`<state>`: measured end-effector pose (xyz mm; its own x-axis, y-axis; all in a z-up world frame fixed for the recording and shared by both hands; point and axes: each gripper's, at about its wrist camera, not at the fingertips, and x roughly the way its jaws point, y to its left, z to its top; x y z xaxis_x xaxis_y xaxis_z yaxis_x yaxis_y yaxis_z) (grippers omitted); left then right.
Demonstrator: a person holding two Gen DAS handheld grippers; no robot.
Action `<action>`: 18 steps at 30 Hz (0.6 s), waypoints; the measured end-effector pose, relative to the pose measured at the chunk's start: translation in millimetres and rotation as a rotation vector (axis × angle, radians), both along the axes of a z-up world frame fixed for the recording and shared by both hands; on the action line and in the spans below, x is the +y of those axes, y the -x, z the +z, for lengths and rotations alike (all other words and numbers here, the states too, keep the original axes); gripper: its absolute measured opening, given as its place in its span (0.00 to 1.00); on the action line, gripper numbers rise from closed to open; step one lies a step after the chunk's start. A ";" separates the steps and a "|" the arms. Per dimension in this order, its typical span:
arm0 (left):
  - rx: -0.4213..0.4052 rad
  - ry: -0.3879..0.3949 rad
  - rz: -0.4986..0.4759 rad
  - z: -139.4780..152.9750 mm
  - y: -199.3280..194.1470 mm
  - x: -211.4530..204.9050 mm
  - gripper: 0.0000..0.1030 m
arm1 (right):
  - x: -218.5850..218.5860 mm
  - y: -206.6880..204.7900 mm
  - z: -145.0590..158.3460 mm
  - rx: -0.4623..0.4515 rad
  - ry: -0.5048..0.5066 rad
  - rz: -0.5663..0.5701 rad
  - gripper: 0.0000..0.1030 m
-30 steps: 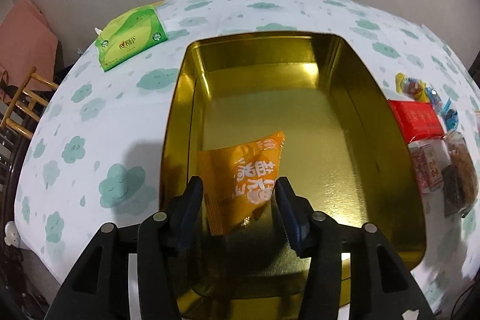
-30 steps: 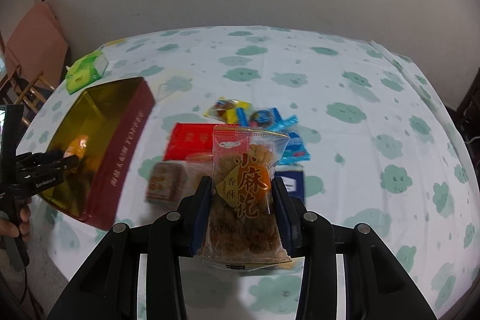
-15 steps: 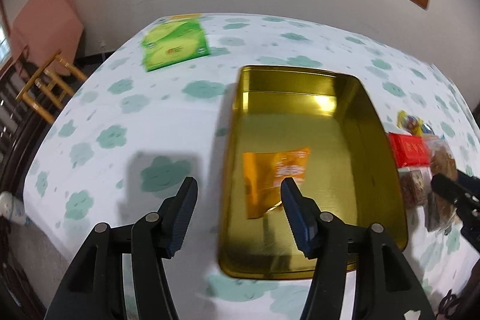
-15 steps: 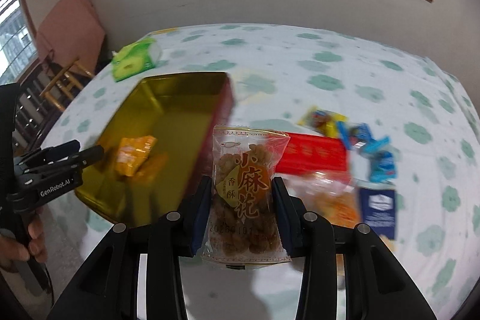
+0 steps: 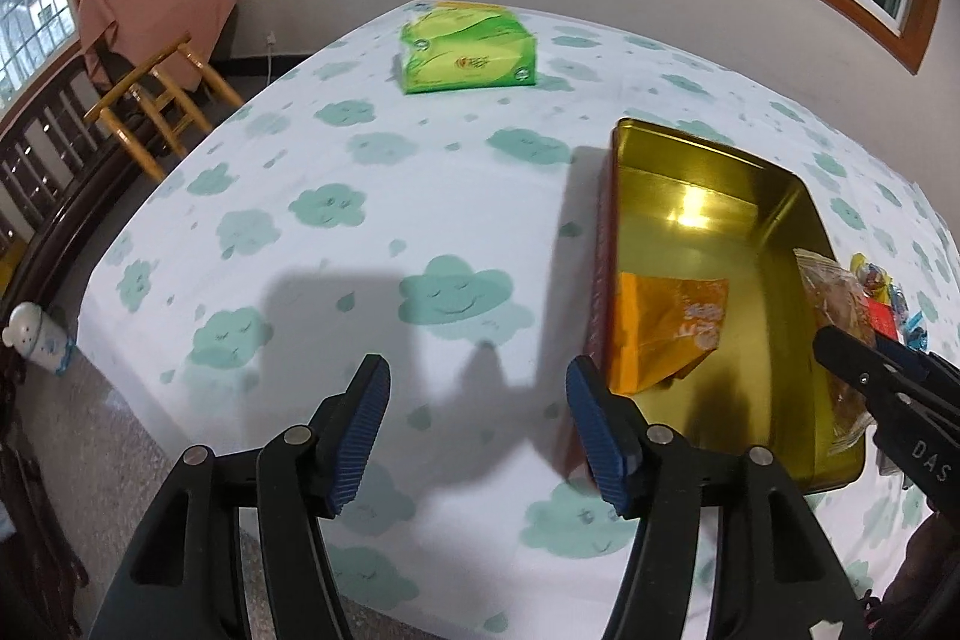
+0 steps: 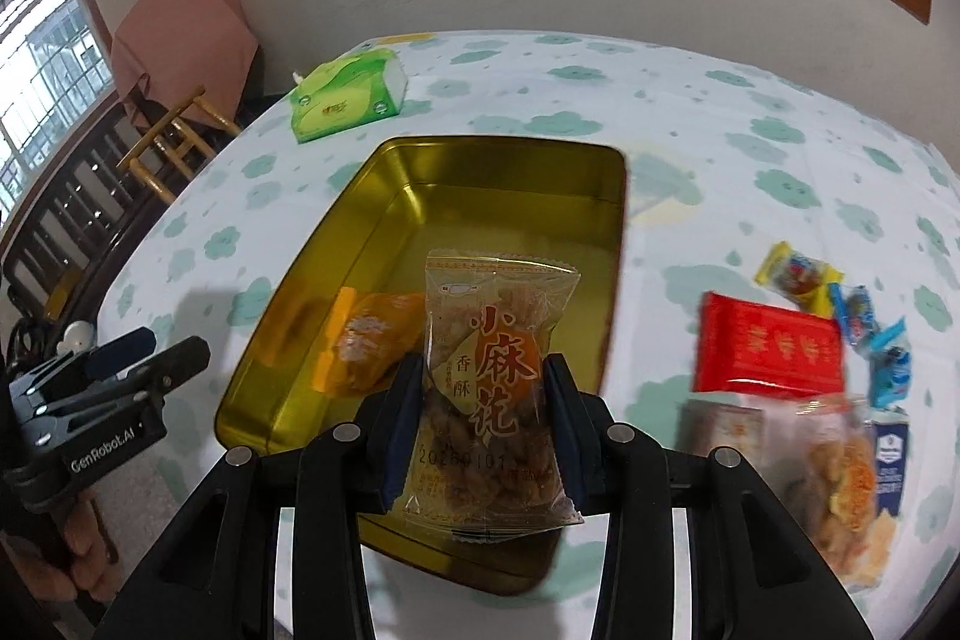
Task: Organize snacks
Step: 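Lower the clear dough-stick bag into the tin and open the right gripper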
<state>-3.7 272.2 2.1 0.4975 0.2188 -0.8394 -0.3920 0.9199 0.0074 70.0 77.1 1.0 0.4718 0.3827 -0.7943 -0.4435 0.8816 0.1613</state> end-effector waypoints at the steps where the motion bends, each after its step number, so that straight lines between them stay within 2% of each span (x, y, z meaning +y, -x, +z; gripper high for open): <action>1: 0.004 0.005 0.006 -1.2 1.7 1.5 0.57 | 3.3 -0.1 -1.9 0.000 0.006 0.004 0.39; 18: 0.030 0.042 0.014 -12.2 11.9 0.0 0.59 | 21.6 -2.4 -32.8 0.026 0.090 0.005 0.40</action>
<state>-15.6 272.1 -10.1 0.4694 0.1899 -0.8623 -0.4051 0.9140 -0.0193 72.4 98.7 -31.7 0.4488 0.3119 -0.8375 -0.4447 0.8908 0.0934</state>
